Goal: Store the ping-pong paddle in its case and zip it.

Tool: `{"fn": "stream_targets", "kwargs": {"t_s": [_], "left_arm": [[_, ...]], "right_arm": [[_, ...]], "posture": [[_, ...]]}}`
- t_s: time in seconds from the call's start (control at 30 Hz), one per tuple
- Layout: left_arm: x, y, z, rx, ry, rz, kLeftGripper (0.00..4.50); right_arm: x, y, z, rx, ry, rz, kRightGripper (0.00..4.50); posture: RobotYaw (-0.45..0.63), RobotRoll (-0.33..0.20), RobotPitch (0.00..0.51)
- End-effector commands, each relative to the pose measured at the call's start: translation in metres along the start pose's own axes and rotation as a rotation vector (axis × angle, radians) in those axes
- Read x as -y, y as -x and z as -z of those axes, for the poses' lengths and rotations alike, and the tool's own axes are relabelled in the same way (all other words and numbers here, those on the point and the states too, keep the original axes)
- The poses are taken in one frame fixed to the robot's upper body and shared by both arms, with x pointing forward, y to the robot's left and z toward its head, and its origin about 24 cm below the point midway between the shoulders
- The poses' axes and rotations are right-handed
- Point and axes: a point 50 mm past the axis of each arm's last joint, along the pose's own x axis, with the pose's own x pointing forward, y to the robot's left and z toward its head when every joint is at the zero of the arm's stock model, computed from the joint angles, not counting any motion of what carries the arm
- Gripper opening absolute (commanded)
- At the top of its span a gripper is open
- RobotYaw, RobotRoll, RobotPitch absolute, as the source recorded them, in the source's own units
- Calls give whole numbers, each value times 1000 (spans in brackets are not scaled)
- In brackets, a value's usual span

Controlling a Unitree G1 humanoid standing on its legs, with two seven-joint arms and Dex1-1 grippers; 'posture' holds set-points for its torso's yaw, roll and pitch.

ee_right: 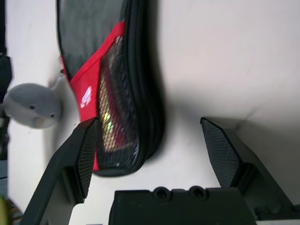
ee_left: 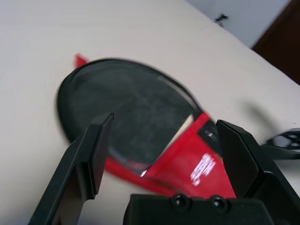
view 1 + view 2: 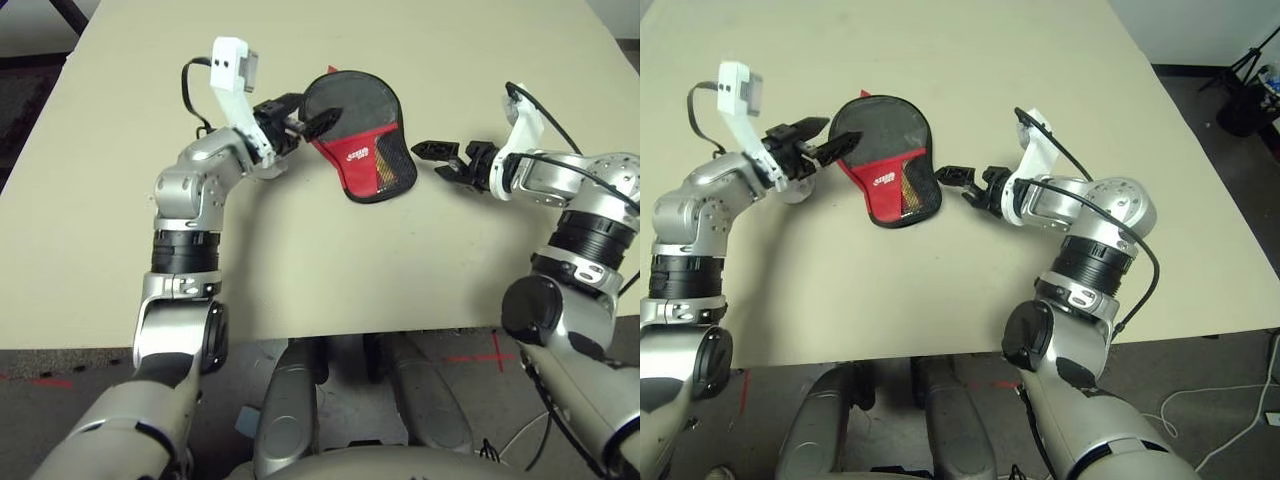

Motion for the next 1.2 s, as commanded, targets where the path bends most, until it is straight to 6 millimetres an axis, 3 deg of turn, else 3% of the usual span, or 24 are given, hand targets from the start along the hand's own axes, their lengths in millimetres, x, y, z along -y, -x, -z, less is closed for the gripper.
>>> {"fn": "stream_targets", "kwargs": {"t_s": [0.03,0.23,0.6,0.93,1.2], "left_arm": [[-2,5,-1,6,7,-22,4500],[-2,6,-6,10,-3,-27,4500],[2,2,-7,7,3,-21,4500],[-1,4,-7,-3,0,-27,4500],[-11,14,0,-30,-10,-68,4500]], "right_arm": [[8,-5,14,-63,-65,-33,4457],[8,-11,24,-103,-88,-80,4457],[1,-20,22,-105,-64,-79,4457],[-1,-33,12,-8,-106,-71,4457],[-12,-45,19,-4,-138,-115,4457]], "posture": [[-44,0,270],[-34,0,291],[-33,0,325],[-24,0,330],[-17,0,322]]}}
